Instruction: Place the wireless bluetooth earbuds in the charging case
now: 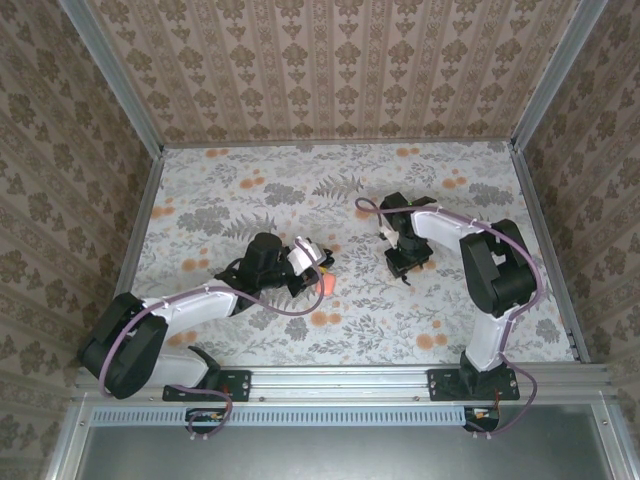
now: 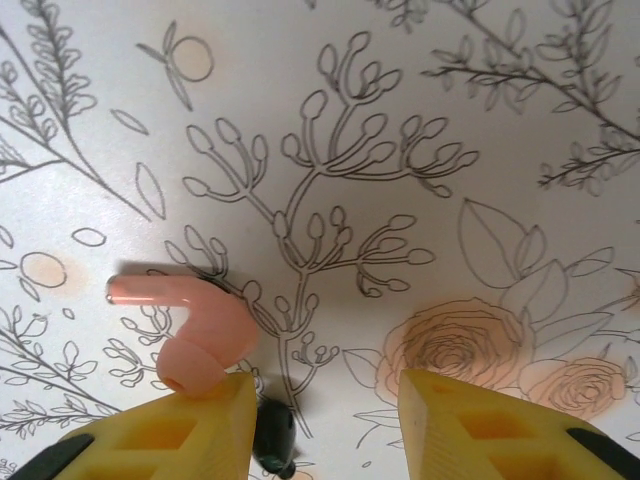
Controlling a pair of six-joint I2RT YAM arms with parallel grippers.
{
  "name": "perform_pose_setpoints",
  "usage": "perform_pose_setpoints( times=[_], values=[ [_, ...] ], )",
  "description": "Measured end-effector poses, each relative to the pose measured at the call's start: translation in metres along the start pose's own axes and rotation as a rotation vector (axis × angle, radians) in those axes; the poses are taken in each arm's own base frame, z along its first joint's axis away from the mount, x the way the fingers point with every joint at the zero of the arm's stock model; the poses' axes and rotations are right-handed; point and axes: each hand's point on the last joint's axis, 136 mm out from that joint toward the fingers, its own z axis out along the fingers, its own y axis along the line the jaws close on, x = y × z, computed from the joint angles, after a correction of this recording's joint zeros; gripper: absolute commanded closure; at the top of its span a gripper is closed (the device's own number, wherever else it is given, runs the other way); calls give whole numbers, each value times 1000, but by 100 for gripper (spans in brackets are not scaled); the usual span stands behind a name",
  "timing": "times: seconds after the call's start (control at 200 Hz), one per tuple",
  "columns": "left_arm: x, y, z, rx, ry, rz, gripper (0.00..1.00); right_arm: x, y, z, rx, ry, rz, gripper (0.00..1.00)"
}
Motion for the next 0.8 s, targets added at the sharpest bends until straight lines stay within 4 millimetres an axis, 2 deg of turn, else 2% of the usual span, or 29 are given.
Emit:
perform_pose_setpoints(
  times=[0.11, 0.35, 0.51, 0.8],
  values=[
    [0, 0, 0, 0, 1, -1, 90, 0, 0, -3, -8, -5, 3, 56],
    [0, 0, 0, 0, 0, -1, 90, 5, 8, -26, -70, -17, -1, 59],
    [0, 0, 0, 0, 1, -1, 90, 15, 12, -24, -89, 34, -13, 60],
    [0, 0, 0, 0, 0, -1, 90, 20, 16, -11, -98, 90, -35, 60]
  ],
)
